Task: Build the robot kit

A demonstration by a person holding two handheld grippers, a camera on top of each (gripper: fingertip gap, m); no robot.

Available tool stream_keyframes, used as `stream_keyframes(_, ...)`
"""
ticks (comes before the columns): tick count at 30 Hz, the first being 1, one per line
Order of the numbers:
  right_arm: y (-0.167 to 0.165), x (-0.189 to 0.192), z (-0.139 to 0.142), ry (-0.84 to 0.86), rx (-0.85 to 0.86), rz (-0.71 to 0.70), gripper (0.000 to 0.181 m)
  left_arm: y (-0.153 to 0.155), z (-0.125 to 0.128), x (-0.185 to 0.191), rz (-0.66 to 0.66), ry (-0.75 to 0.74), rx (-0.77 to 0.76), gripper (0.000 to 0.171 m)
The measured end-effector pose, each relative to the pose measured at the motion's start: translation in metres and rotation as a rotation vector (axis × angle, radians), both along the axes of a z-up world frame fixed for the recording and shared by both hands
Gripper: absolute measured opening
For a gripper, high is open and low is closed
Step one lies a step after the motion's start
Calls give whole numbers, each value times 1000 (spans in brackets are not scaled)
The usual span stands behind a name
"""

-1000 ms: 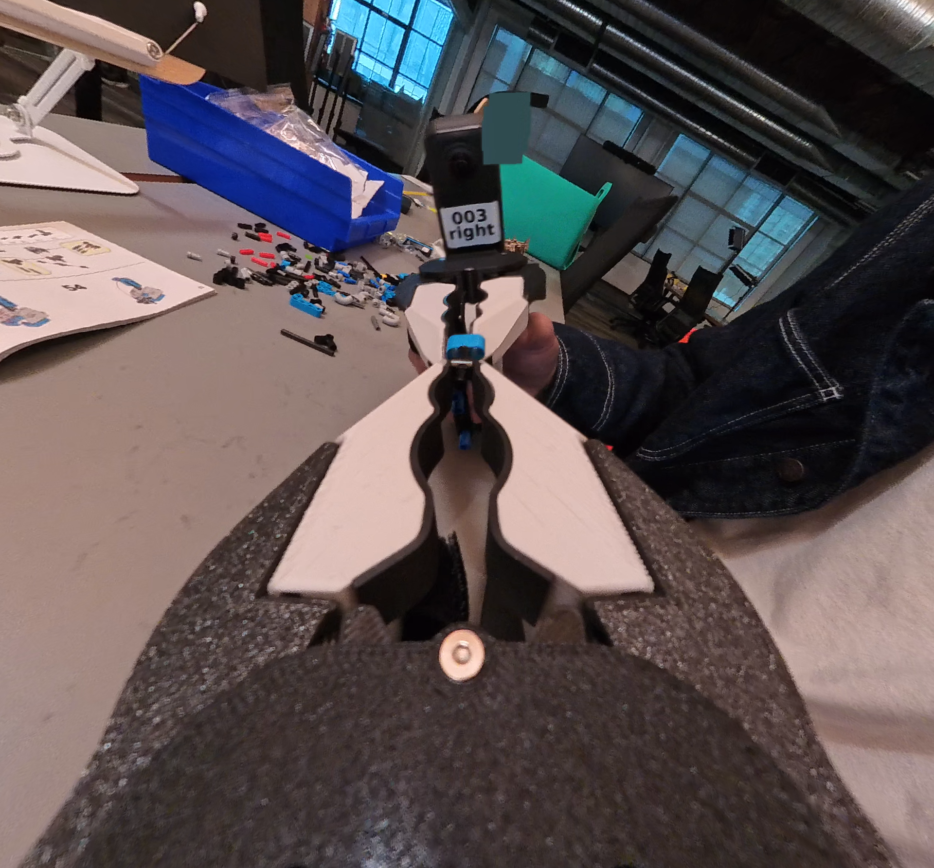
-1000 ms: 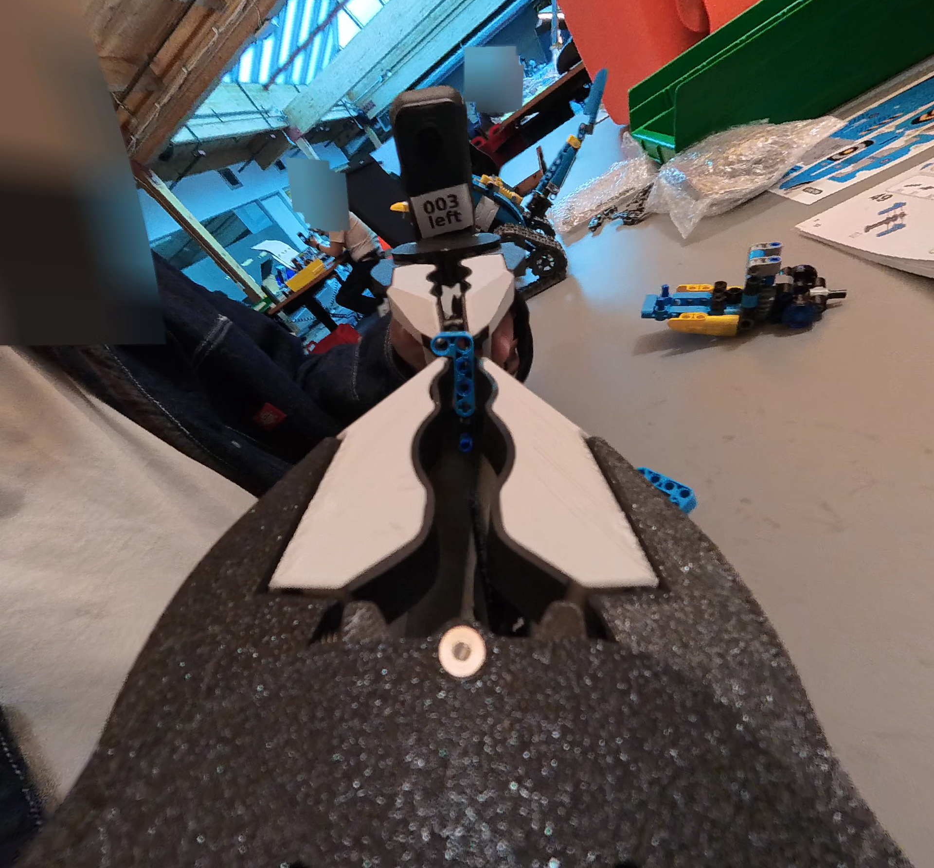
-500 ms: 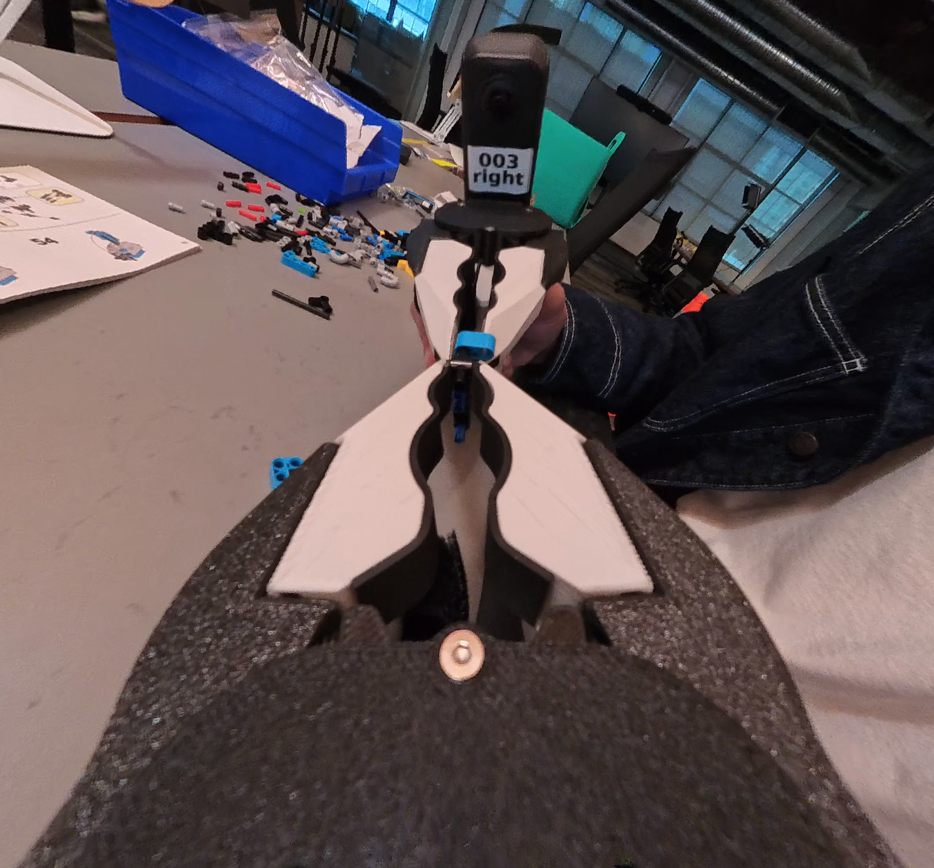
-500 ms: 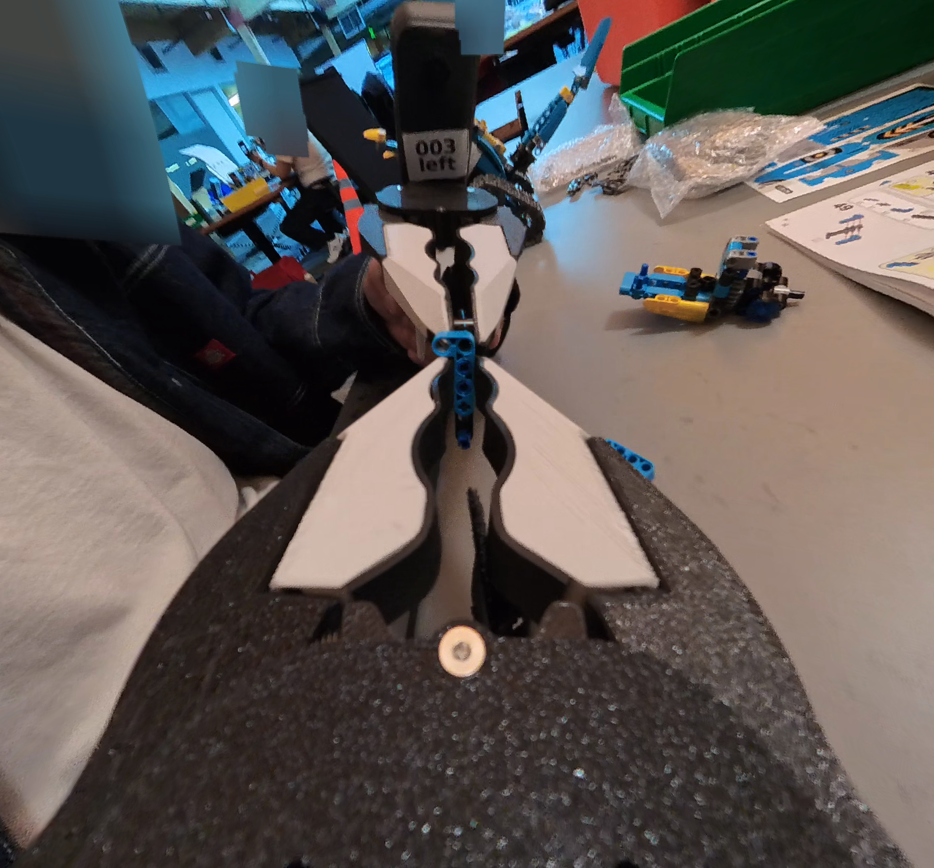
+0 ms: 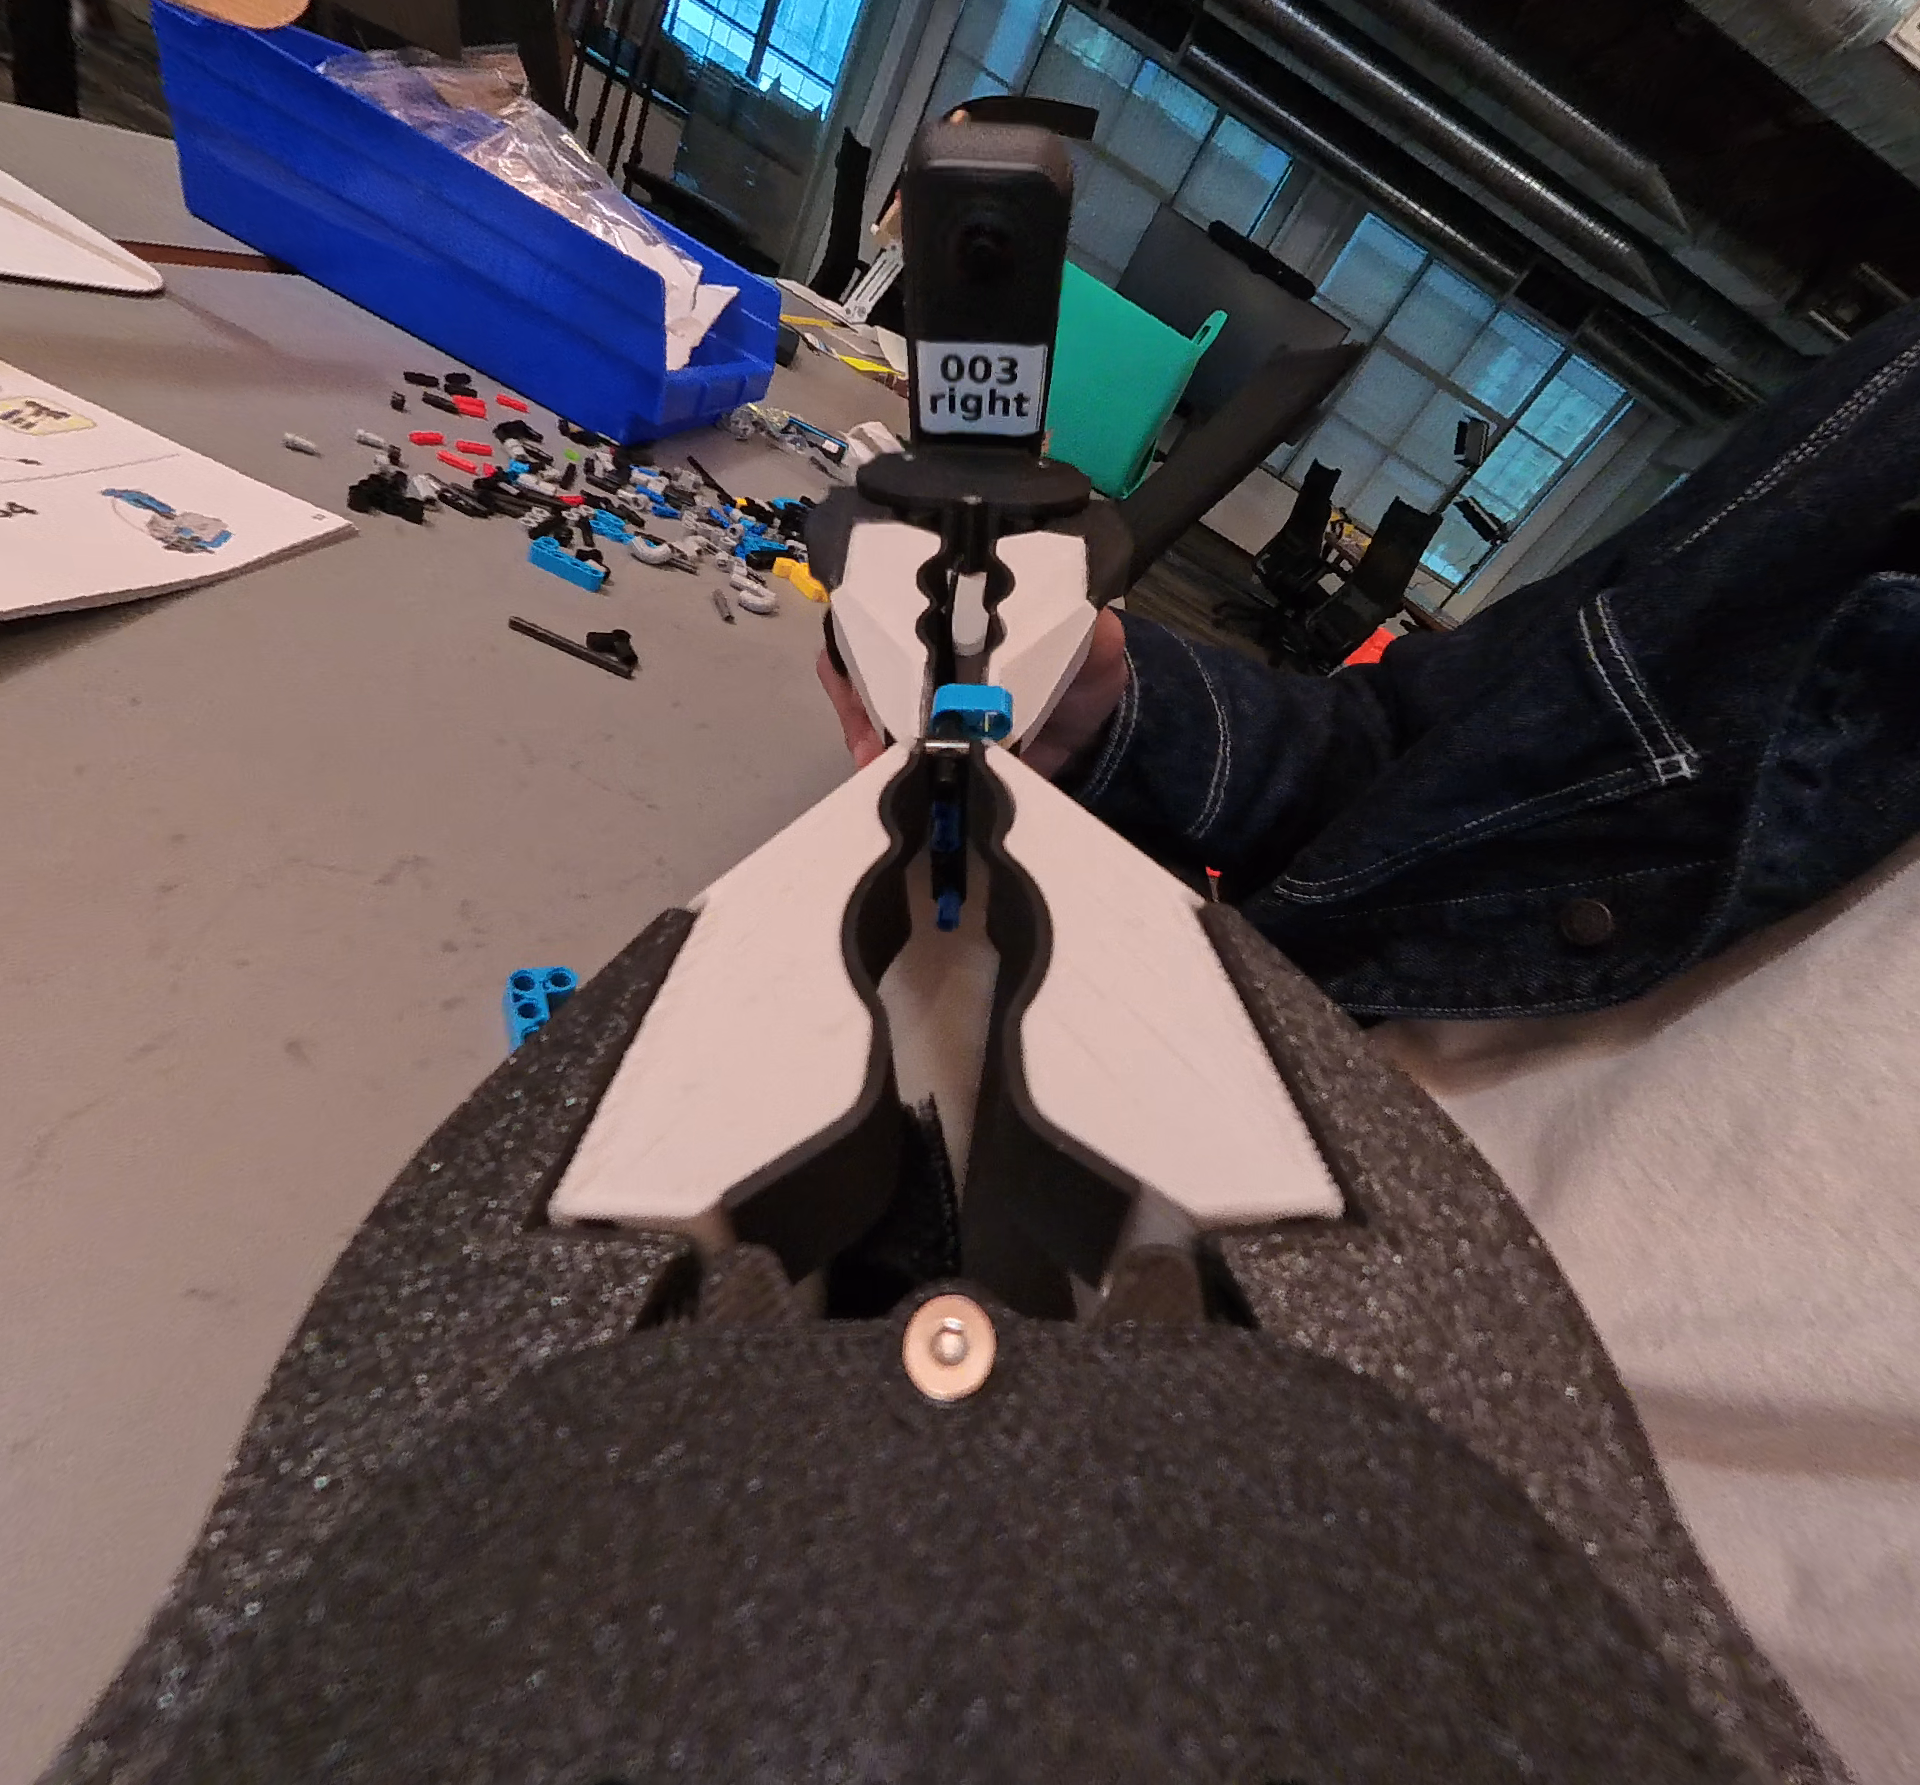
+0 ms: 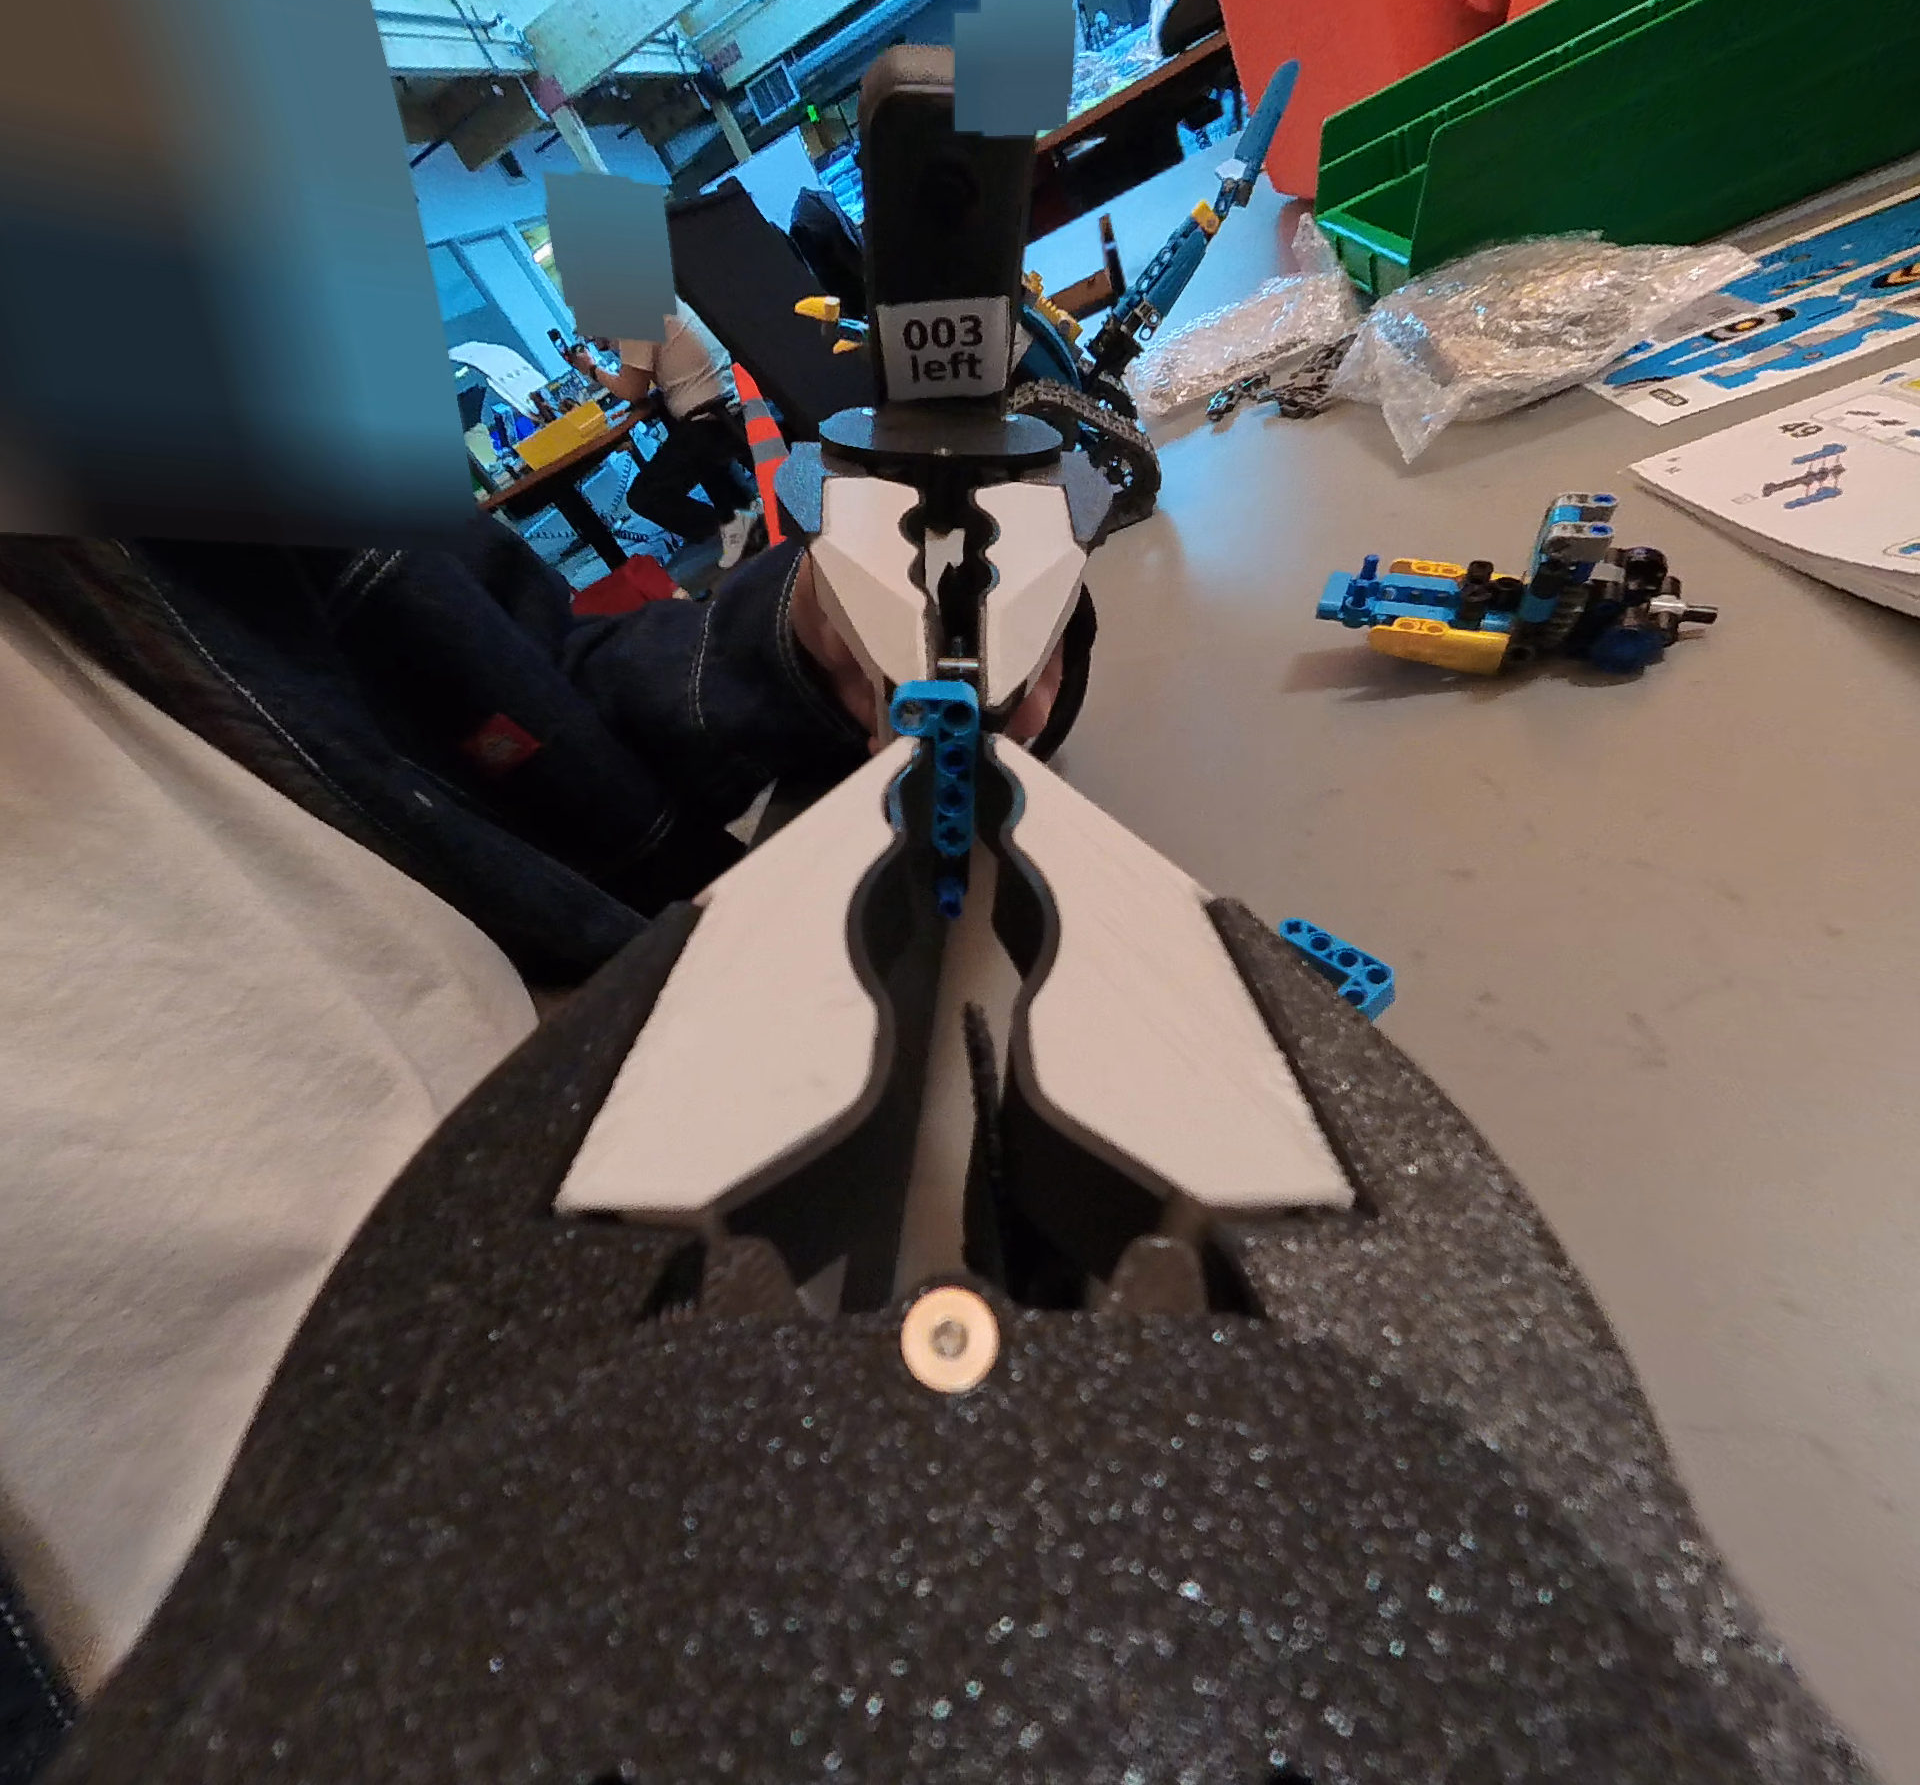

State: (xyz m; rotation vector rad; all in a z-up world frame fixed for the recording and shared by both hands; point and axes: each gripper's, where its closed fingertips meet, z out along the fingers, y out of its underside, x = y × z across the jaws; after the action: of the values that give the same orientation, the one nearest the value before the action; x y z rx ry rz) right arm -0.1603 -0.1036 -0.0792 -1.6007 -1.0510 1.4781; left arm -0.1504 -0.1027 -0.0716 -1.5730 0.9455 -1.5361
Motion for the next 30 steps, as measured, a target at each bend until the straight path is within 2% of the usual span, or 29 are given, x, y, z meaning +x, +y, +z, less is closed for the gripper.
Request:
stream_keyframes(5,2,-1,8,60,-47,3,6,2,8,-2,4,-44,-14,7)
stream_keyframes(11,7,4,2,21,-36,-21,6,4,9,-4,33,-36,24,7)
stream_keyframes(13,18,15,-13,-96,29,-83,6,8,4,-5,89,20,117,7)
stream_keyframes(15,21,26,-36,-262,93,-96,7,9,-12,-2,139,141,257,7)
stream_keyframes(17,26,39,-63,-451,122,-121,7,7,-27,4,152,260,389,7)
stream_keyframes(19,26,51,-76,-601,140,-126,7,10,-42,7,165,360,467,7)
stream_keyframes(22,15,68,-78,-822,159,-78,7,11,-51,8,157,410,457,7)
stream_keyframes(26,3,97,-100,-1152,98,15,8,9,-52,9,147,410,449,7)
stream_keyframes(30,4,94,-99,-1204,109,38,7,8,-53,9,145,417,463,7)
